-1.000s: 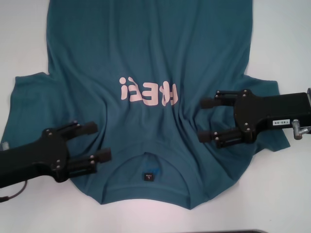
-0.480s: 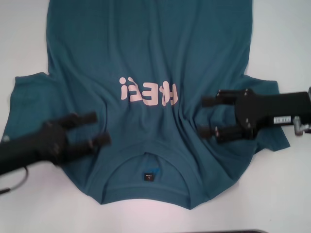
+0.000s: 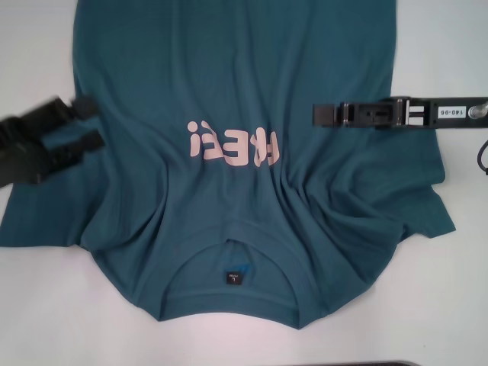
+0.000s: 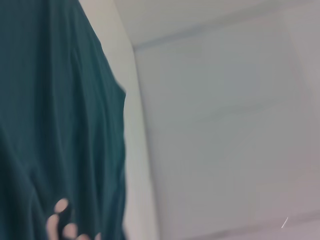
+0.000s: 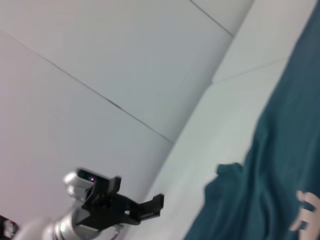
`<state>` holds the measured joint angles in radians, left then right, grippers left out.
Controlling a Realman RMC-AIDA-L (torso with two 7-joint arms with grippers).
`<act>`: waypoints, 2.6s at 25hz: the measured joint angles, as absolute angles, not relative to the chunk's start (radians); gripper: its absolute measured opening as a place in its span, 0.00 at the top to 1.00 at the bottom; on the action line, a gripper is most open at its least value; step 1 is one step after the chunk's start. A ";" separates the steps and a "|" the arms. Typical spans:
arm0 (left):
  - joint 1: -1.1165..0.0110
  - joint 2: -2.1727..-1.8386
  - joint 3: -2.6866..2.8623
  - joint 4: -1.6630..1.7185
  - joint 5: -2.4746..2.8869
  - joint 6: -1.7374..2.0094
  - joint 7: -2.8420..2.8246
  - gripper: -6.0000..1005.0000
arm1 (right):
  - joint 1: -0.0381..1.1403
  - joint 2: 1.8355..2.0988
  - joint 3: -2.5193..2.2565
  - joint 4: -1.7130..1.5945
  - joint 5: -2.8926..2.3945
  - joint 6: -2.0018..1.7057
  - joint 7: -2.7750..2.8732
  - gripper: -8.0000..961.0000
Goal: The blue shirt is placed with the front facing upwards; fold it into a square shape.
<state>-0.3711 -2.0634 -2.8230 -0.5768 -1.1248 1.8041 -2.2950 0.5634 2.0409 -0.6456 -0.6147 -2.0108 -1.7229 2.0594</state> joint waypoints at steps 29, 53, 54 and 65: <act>-0.380 -1.986 -2.818 -0.571 -1.048 1.396 -2.376 0.17 | 0.584 1.986 -0.633 -0.568 -1.996 -1.632 2.273 0.02; -0.395 -1.980 -2.735 -0.572 -1.005 1.263 -2.289 0.24 | 0.575 1.983 -0.632 -0.569 -1.990 -1.632 2.270 0.02; -0.395 -1.980 -2.731 -0.572 -1.005 1.257 -2.289 0.24 | 0.575 1.983 -0.632 -0.569 -1.990 -1.632 2.270 0.02; -0.396 -1.982 -2.704 -0.572 -1.005 1.223 -2.289 0.24 | 0.568 1.983 -0.623 -0.568 -1.989 -1.632 2.270 0.02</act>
